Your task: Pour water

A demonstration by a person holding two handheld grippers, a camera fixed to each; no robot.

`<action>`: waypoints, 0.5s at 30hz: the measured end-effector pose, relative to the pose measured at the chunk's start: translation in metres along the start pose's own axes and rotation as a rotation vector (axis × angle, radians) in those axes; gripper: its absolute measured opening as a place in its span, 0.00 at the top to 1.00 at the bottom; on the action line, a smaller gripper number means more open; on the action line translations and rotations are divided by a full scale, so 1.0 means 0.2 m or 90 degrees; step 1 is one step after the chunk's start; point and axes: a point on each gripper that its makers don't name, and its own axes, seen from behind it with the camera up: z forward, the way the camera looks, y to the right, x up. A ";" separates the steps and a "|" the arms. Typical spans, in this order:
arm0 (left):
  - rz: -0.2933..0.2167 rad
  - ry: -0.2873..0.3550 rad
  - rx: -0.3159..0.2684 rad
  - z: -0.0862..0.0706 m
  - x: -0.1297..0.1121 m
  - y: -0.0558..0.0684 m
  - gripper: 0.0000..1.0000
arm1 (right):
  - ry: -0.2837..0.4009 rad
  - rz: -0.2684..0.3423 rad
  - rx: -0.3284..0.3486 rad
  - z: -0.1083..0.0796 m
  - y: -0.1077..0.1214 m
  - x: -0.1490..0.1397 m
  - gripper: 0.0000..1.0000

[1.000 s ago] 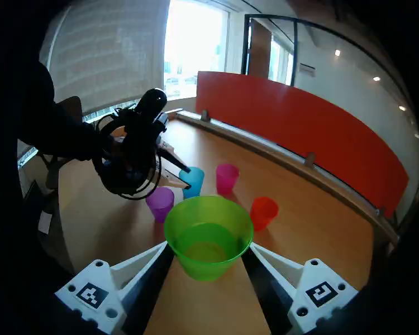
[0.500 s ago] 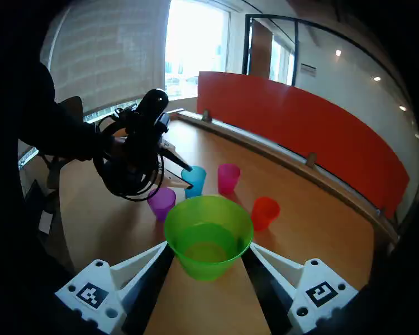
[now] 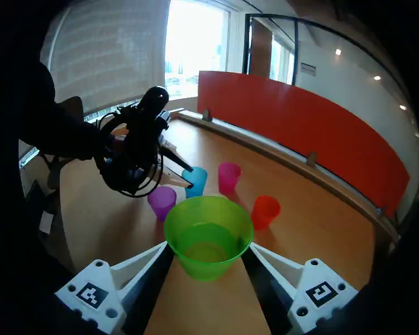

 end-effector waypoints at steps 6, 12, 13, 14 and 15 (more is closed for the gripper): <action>0.024 0.007 0.010 0.01 0.00 0.00 0.10 | 0.001 0.000 0.002 0.00 0.00 0.00 0.15; 0.033 0.021 0.026 0.00 0.03 -0.02 0.09 | 0.002 0.000 0.002 0.00 0.00 0.00 0.15; 0.032 0.023 0.026 -0.01 0.04 -0.02 0.09 | 0.002 0.000 0.002 0.00 0.00 0.00 0.15; 0.032 0.026 0.027 -0.01 0.05 -0.02 0.09 | 0.003 0.001 0.002 0.00 0.00 0.00 0.15; 0.030 0.028 0.027 -0.02 0.06 -0.02 0.09 | 0.003 0.001 0.001 -0.01 0.00 0.00 0.15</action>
